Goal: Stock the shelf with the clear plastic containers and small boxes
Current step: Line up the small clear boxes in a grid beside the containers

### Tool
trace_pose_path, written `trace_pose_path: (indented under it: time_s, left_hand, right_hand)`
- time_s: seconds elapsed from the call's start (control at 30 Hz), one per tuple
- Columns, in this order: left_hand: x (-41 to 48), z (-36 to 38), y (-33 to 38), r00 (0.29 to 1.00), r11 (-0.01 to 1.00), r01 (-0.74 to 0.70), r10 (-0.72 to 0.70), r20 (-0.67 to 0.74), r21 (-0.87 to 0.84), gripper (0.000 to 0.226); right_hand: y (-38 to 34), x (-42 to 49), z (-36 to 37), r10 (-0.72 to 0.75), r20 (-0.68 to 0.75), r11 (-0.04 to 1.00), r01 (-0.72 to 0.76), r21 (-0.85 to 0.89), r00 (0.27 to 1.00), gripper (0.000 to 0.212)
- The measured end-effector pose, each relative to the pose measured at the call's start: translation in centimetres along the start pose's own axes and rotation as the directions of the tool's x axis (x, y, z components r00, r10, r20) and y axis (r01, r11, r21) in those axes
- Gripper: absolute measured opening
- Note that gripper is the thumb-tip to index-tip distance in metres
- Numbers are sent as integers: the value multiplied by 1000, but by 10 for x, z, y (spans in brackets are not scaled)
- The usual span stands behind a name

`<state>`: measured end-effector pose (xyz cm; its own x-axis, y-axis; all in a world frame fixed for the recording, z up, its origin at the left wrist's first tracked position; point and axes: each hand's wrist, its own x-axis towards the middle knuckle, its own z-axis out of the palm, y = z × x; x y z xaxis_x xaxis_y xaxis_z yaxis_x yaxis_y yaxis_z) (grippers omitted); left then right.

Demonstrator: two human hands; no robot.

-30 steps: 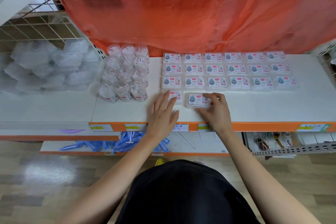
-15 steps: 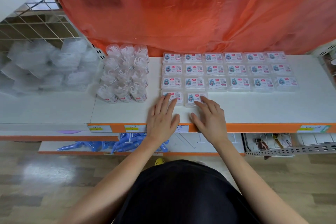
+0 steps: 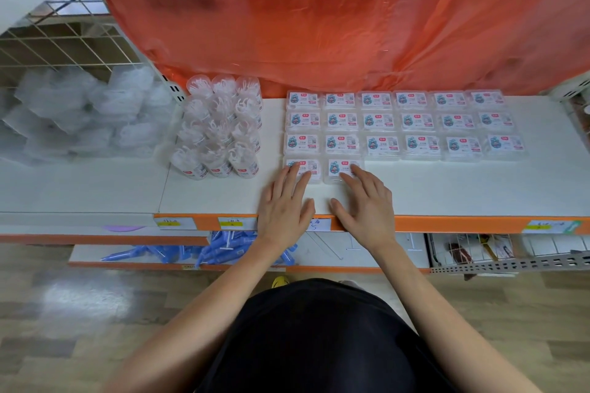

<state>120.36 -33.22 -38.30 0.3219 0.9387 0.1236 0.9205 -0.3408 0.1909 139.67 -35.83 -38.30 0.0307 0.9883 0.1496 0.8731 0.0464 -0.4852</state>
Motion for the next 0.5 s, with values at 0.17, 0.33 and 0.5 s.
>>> trace_pose_path:
  time_s: [0.17, 0.33, 0.5]
  left_hand:
    - [-1, 0, 0, 1000, 1000, -4, 4, 13, 21, 56]
    - [-1, -2, 1, 998, 1000, 12, -13, 54, 21, 58]
    - [-4, -13, 3, 998, 998, 43, -41, 49, -41, 65]
  right_hand:
    - [-1, 0, -2, -6, 0, 999, 6, 36, 1000, 59]
    - [-1, -2, -9, -36, -13, 994, 37, 102, 999, 51]
    - [-15, -7, -9, -59, -55, 982, 68, 175, 997, 44]
